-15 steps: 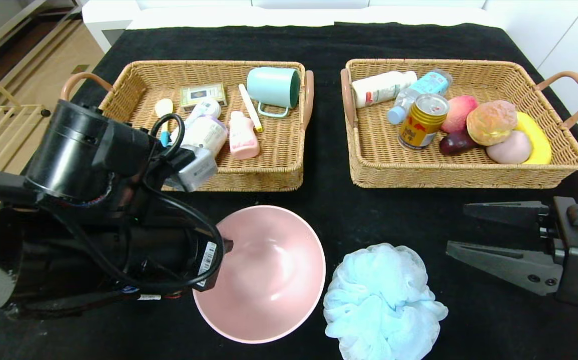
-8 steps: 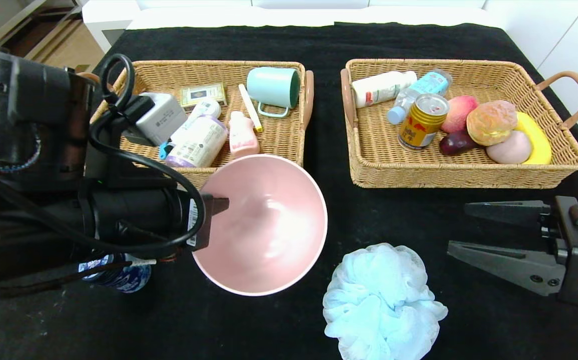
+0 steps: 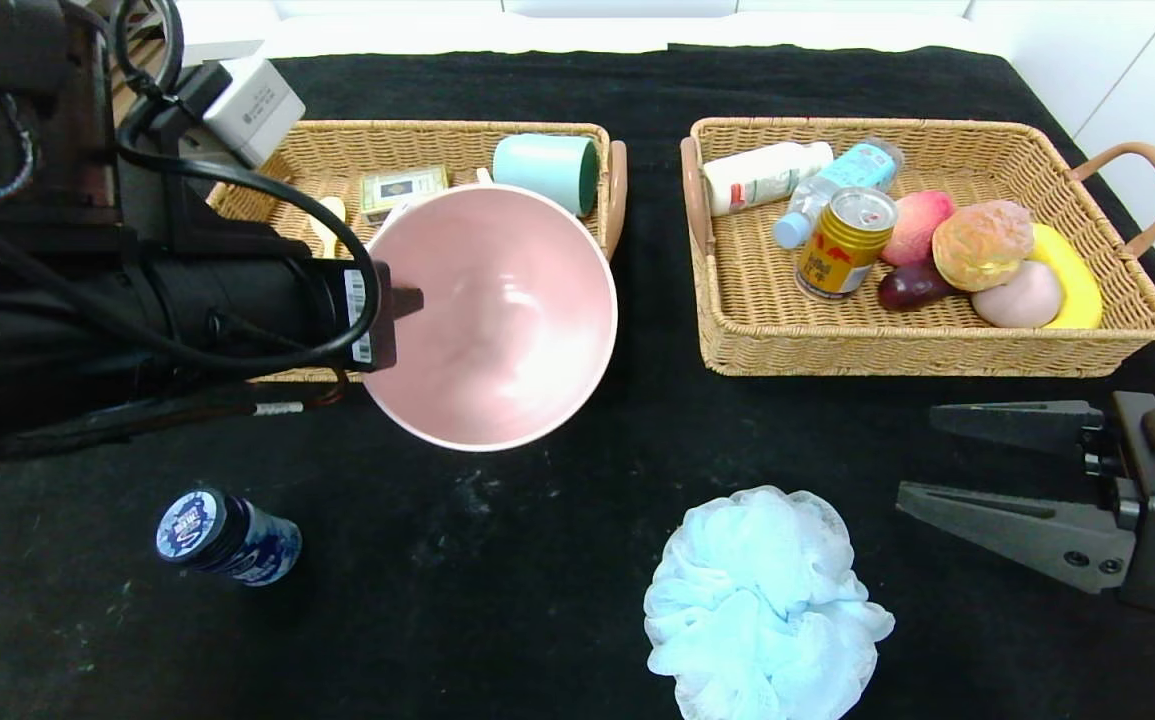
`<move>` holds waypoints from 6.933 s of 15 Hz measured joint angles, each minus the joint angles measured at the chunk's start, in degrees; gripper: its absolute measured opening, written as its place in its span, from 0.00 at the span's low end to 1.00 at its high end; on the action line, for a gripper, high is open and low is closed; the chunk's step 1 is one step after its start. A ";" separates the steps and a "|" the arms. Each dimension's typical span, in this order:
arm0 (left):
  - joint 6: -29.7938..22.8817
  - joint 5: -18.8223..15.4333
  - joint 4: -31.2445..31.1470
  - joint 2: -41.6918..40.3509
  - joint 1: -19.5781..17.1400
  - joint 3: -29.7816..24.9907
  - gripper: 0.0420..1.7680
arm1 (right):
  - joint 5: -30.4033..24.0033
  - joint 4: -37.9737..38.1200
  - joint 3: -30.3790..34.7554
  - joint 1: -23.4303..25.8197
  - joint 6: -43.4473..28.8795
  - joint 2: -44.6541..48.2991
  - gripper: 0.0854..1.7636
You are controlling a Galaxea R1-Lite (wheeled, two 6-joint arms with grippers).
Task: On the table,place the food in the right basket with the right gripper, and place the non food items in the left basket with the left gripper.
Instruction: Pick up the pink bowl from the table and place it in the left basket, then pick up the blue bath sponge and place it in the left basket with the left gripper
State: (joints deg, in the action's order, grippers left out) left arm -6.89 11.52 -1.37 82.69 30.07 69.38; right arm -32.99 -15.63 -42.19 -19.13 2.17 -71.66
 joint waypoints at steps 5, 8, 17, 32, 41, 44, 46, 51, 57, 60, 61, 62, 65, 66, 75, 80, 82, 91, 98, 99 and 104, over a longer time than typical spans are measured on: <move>-0.20 0.13 3.34 3.97 -3.58 6.28 0.07 | -0.02 0.01 0.16 -0.55 0.00 0.05 0.97; -0.18 0.13 7.45 6.86 -4.94 7.52 0.07 | -0.02 0.01 0.30 -1.05 0.00 0.05 0.97; -0.27 -0.02 7.81 15.76 -8.74 16.07 0.07 | -0.02 0.01 0.60 -0.71 1.74 0.11 0.97; -0.96 -0.06 8.86 19.43 -9.41 18.96 0.67 | 0.06 0.00 0.82 -1.05 1.84 0.46 0.97; -0.44 -0.28 10.75 10.91 -9.39 11.11 0.87 | 0.06 0.01 0.71 -0.66 1.84 0.90 0.97; -0.35 -1.52 13.10 5.53 -8.00 4.22 0.90 | 0.06 0.01 0.44 -0.39 1.77 1.15 0.97; -0.30 -3.01 13.52 2.43 -5.24 -0.44 0.92 | 0.16 0.00 0.20 -0.16 1.74 1.38 0.97; 0.30 -5.92 13.71 -1.85 4.60 -9.35 0.94 | 0.16 -0.05 -0.55 1.35 1.41 2.10 0.97; 1.38 -6.18 13.74 -0.33 13.73 -10.73 0.96 | 0.30 0.17 -2.10 3.54 0.78 2.65 0.97; 2.07 -5.85 13.79 1.65 17.93 -10.56 0.96 | 0.27 0.37 -2.40 4.33 0.77 3.47 0.97; 2.43 -5.81 13.76 2.18 19.18 -10.53 0.96 | 0.30 0.34 -2.43 4.44 0.77 3.72 0.97; 2.93 -5.79 13.70 2.62 20.47 -10.64 0.96 | 0.33 0.37 -2.51 4.52 0.77 3.90 0.97; 5.29 -5.71 13.60 3.22 23.94 -12.26 0.96 | 0.11 0.39 -2.84 5.24 0.67 4.24 0.97; 5.71 -5.66 13.68 3.41 24.91 -12.98 0.96 | 0.06 0.54 -2.84 5.30 0.67 4.40 0.97; 8.62 -4.74 13.76 9.51 28.79 -12.07 0.96 | 0.16 0.45 -2.90 5.81 0.67 4.92 0.97; 8.73 -3.93 13.85 13.26 29.54 -11.85 0.97 | 0.17 0.34 -2.90 5.94 0.69 5.36 0.97; 8.78 -3.95 14.57 14.60 29.54 -11.74 0.97 | -0.05 0.34 -2.90 6.31 0.69 5.62 0.97; 8.62 -4.44 19.49 18.16 29.43 -12.76 0.97 | -0.50 0.33 -3.50 8.13 0.74 5.86 0.97; 8.70 -4.41 21.07 19.07 29.23 -13.62 0.60 | -0.46 0.37 -3.54 8.27 0.74 5.97 0.97; 8.73 -4.41 21.13 19.08 29.18 -13.64 0.53 | -0.46 0.37 -3.54 8.28 0.72 5.97 0.97; 8.64 -4.39 21.28 19.08 29.10 -13.70 0.27 | -0.48 0.37 -3.43 8.24 0.77 5.92 0.97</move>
State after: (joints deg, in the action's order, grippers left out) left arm 1.76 7.13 19.92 101.77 59.17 55.67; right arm -33.46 -15.26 -45.62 -10.89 2.94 -65.73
